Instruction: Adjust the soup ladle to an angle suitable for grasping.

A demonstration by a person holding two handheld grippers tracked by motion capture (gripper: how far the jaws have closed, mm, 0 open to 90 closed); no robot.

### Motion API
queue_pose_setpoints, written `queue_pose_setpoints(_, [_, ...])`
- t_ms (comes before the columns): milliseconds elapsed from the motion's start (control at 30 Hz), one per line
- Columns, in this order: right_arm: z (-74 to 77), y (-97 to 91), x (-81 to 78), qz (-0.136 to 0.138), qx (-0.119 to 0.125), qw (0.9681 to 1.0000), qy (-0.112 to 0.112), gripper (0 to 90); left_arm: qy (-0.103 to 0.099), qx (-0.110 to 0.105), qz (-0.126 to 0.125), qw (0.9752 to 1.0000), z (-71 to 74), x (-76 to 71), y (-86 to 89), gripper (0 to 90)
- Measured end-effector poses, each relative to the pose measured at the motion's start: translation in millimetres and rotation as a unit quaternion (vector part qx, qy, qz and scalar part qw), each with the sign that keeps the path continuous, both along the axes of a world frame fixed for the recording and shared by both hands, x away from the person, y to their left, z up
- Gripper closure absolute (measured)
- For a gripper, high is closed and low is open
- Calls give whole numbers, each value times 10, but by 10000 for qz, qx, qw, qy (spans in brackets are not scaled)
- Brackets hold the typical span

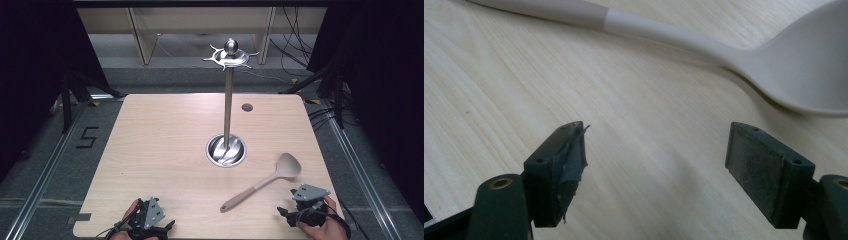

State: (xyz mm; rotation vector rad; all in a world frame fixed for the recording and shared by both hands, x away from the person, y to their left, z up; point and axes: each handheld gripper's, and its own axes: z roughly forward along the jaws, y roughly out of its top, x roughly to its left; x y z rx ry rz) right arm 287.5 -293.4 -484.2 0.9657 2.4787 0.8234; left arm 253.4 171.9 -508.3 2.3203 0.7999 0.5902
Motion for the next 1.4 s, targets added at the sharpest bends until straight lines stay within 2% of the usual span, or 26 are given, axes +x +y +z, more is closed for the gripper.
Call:
queue_pose_setpoints(167, [51, 39, 30, 138, -83, 9999, -24, 234, 1, 1, 14, 10000, 1, 6, 5, 157])
queue_pose_setpoints(200, [63, 52, 35, 203, -86, 9998, 12, 228, -96, 56, -92, 9999, 8, 24, 13, 157])
queue_pose_setpoints(233, [75, 63, 40, 251, -100, 9996, -5, 226, -98, 54, -85, 9999, 7, 23, 12, 157])
queue_pose_setpoints(333, [102, 98, 66, 341, -148, 9993, -32, 186, 0, -4, 16, 10000, 2, 4, 7, 157])
queue_pose_setpoints(367, [112, 111, 86, 408, -160, 9990, -88, 190, 1, -6, 16, 10000, 2, 5, 8, 157])
queue_pose_setpoints(567, [154, 188, 150, 557, -331, 9978, -108, 241, -38, 66, 70, 9999, -1, 8, 13, 157])
queue_pose_setpoints(600, [178, 196, 180, 718, -440, 9964, -110, 279, -23, 24, 69, 10000, 1, 5, 15, 157])
queue_pose_setpoints(633, [182, 210, 184, 705, -432, 9965, -101, 285, -4, 6, 55, 10000, 3, 4, 18, 157])
queue_pose_setpoints(667, [200, 219, 205, 758, -478, 9959, -119, 285, -113, 38, -38, 9999, 5, 24, 24, 157])
queue_pose_setpoints(800, [264, 285, 280, 891, -644, 9939, -126, 305, -106, 37, -61, 9999, 7, 24, 25, 157])
queue_pose_setpoints(900, [303, 329, 354, 1116, -838, 9902, -66, 329, -122, 42, -47, 9999, 4, 24, 22, 157])
queue_pose_setpoints(967, [312, 369, 398, 1150, -946, 9888, -54, 348, -118, 47, -56, 9999, 3, 25, 22, 157])
queue_pose_setpoints(1000, [309, 387, 433, 1349, -1021, 9856, -68, 354, -112, 49, -65, 9999, 2, 26, 21, 157])
queue_pose_setpoints(1033, [309, 411, 445, 1334, -1068, 9853, -11, 355, -120, 57, -68, 9999, 2, 27, 21, 157])
queue_pose_setpoints(1067, [312, 432, 487, 1587, -1179, 9803, -14, 364, -121, 52, -57, 9999, 2, 25, 20, 157])
queue_pose_setpoints(1100, [313, 460, 487, 1499, -1206, 9813, 45, 380, -123, 58, -64, 9999, 4, 25, 20, 157])
queue_pose_setpoints(1167, [319, 512, 533, 1746, -1304, 9760, -17, 399, -147, 83, -39, 9998, 0, 28, 17, 157])
queue_pose_setpoints(1267, [331, 583, 581, 1854, -1321, 9737, 87, 441, -111, 38, -54, 9999, 3, 24, 22, 157])
queue_pose_setpoints(1300, [332, 595, 600, 1910, -1335, 9724, 115, 452, -124, 62, -58, 9999, 4, 25, 22, 157])
queue_pose_setpoints(1333, [323, 616, 634, 1958, -1382, 9708, 119, 462, -41, 56, 53, 10000, -3, 7, 13, 157])
queue_pose_setpoints(1400, [317, 651, 678, 2067, -1477, 9671, 163, 478, 1, -11, 2, 10000, 5, 4, 17, 157])
